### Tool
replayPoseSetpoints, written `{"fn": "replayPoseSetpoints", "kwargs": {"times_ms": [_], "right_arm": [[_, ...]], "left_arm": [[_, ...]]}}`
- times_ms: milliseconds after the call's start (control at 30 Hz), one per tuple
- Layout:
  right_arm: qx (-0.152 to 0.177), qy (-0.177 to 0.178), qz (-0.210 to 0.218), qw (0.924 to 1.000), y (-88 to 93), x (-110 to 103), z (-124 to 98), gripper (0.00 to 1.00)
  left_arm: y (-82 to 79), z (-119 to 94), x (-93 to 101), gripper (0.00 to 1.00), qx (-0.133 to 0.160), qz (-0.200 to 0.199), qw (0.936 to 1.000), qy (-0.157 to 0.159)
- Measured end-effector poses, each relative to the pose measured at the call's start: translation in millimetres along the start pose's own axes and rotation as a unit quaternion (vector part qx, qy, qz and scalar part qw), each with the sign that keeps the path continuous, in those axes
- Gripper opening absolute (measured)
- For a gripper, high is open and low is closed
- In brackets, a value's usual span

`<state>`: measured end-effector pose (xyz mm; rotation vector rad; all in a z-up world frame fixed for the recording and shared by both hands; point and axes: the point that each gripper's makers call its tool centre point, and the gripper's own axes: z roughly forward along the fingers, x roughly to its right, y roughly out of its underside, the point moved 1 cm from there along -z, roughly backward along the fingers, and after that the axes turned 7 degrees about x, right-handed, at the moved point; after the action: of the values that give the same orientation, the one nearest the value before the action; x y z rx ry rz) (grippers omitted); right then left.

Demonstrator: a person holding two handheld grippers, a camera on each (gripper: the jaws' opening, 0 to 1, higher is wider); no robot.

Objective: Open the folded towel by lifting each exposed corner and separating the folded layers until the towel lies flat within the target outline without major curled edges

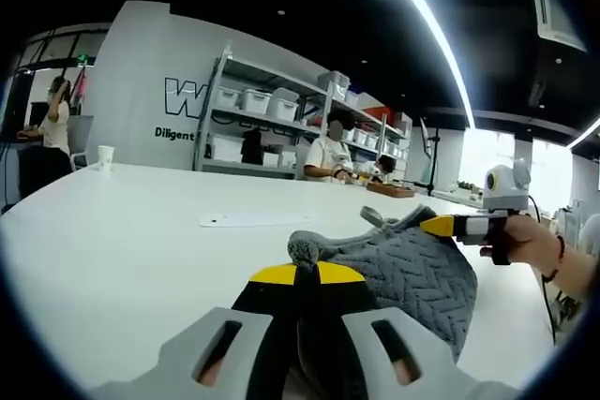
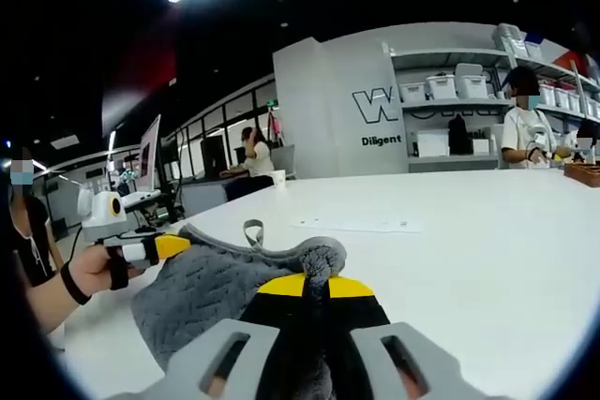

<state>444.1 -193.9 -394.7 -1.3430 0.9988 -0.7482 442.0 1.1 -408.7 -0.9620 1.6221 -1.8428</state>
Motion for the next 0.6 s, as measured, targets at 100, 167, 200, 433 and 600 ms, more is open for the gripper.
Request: {"fn": "replayPoseSetpoints", "kwargs": {"times_ms": [100, 167, 200, 433, 600], "right_arm": [[0.003, -0.002, 0.0, 1.0, -0.7, -1, -1, 0.0], [0.003, -0.001, 0.0, 1.0, -0.4, 0, -2, 0.0], [0.001, 0.001, -0.001, 1.0, 0.2, 0, -3, 0.0], [0.006, 0.003, -0.021, 0.9998, 2.3, -5, -11, 0.0], [0.012, 0.003, -0.033, 0.9994, 0.2, -6, -15, 0.0]], "left_arm": [[-1.3, -1, -0.4, 0.03, 0.001, 0.001, 1.0, 0.001], [-1.4, -2, -0.9, 0.03, 0.001, -0.001, 1.0, 0.003], [-0.8, -3, -1.5, 0.03, 0.001, -0.004, 1.0, 0.004], [1.4, -5, 0.0, 0.02, 0.0, 0.005, 1.0, 0.004], [-4.5, -7, 0.5, 0.02, 0.015, -0.015, 0.9997, 0.009]]}}
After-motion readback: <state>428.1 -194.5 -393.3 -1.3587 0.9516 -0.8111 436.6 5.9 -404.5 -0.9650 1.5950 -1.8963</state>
